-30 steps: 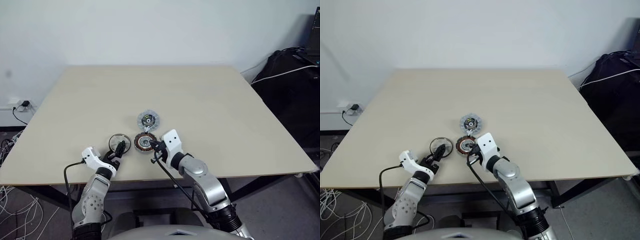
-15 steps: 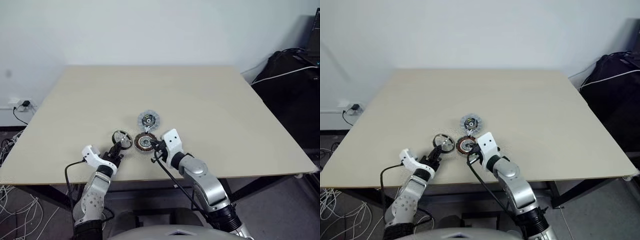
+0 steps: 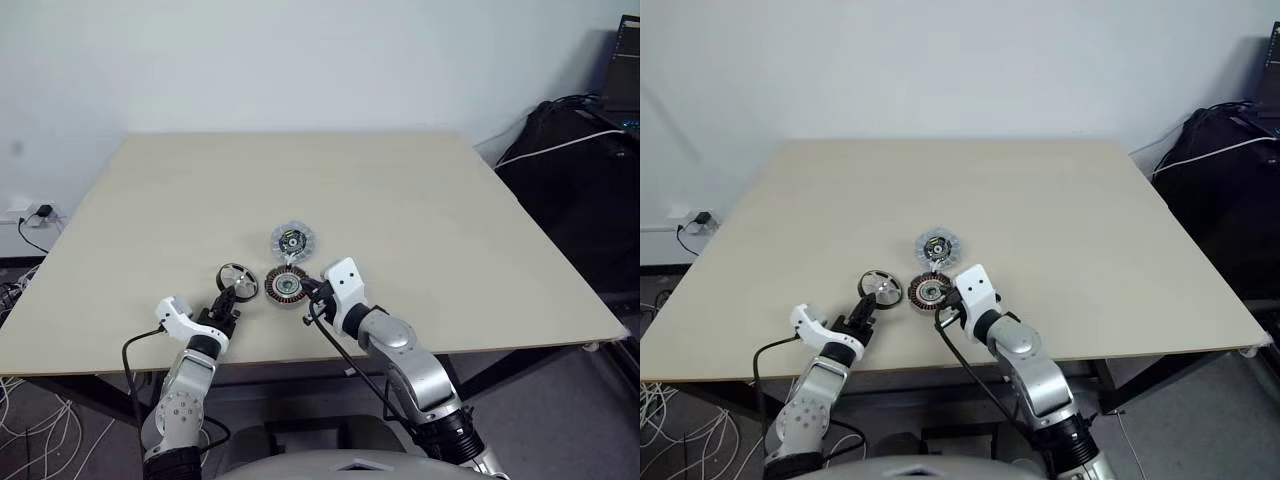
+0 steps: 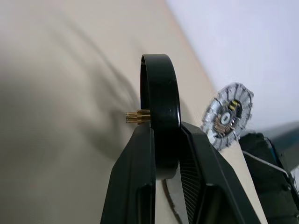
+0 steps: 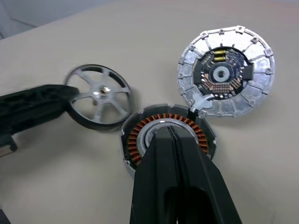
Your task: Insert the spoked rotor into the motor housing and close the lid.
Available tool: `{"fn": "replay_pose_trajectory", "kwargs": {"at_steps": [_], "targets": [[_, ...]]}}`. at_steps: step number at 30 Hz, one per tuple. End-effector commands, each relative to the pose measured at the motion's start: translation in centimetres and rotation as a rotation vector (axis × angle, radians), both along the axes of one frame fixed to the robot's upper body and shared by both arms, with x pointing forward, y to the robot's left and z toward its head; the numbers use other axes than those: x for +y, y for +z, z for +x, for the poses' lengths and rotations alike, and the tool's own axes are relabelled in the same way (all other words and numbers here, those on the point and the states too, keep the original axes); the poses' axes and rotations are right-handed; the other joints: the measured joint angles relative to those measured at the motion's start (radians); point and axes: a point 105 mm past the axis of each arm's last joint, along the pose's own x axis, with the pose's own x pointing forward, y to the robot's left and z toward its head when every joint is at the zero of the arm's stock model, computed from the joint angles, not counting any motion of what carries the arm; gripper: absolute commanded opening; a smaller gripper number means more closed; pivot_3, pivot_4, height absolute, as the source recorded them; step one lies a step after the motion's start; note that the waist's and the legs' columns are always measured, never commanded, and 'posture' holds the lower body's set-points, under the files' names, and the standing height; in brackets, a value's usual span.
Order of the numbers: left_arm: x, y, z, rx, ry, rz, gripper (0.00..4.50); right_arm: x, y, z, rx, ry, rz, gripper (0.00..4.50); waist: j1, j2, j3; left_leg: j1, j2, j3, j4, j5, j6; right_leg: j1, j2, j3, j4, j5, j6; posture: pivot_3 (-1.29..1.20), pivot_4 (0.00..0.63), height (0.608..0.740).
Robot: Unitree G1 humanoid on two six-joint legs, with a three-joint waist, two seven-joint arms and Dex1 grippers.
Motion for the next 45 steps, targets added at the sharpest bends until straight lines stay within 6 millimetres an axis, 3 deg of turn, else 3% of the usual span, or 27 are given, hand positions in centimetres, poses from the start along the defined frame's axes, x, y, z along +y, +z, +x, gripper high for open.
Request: {"fn": "replay_pose_trajectory", "kwargs": {"at_steps": [1, 7, 11, 24, 32, 45], "targets": [[-0.1, 2.3, -0.6, -0.137, 0.048, -0.071, 0.41, -0.8, 1.4, -0.1, -0.032, 0.007, 0.034, 0.00, 0.000, 0.000, 0.000, 0.000, 0.000, 0.000, 0.000, 0.000, 0.000, 0.000, 0.000, 0.000, 0.000, 0.000, 0.000, 0.00, 0.000, 0.740], [-2.3, 4.0, -0.5, -0.236, -0.071, -0.148, 0.41, -1.7, -0.2, -2.2, 0.071, 0.106, 0.040, 0.00, 0.020, -0.004, 0.003, -0.001, 0.000, -0.001, 0.000, -0.001, 0.001, 0.000, -0.002, -0.001, -0.001, 0.000, 0.000, 0.00, 0.000, 0.740], [-4.5, 4.5, 0.1, -0.264, -0.178, -0.206, 0.41, -2.4, -0.8, -2.5, 0.102, 0.100, 0.030, 0.00, 0.019, -0.004, 0.003, -0.001, -0.002, -0.001, 0.001, -0.001, 0.002, 0.001, -0.002, -0.001, -0.002, 0.000, 0.000, 0.00, 0.000, 0.740], [-9.3, 3.5, 2.1, -0.211, -0.351, -0.353, 0.41, -3.1, -1.0, -3.7, 0.137, 0.129, 0.039, 0.00, 0.019, -0.004, 0.003, -0.002, -0.002, -0.001, 0.001, -0.001, 0.002, 0.001, -0.001, 0.000, -0.003, 0.000, 0.000, 0.00, 0.000, 0.740], [-10.7, 2.6, 2.3, -0.182, -0.400, -0.413, 0.41, -3.7, -1.8, -3.8, 0.170, 0.095, 0.061, 0.00, 0.019, -0.005, 0.004, -0.002, -0.002, -0.001, 0.001, -0.001, 0.002, 0.001, 0.000, -0.001, -0.003, 0.000, 0.001, 0.00, 0.000, 0.740], [-11.2, 1.9, 2.6, -0.150, -0.412, -0.446, 0.41, -3.6, -1.7, -3.8, 0.163, 0.099, 0.051, 0.00, 0.020, -0.005, 0.004, -0.002, -0.002, -0.002, 0.001, -0.001, 0.003, 0.001, -0.001, -0.001, -0.003, 0.000, 0.001, 0.00, 0.000, 0.740]]}}
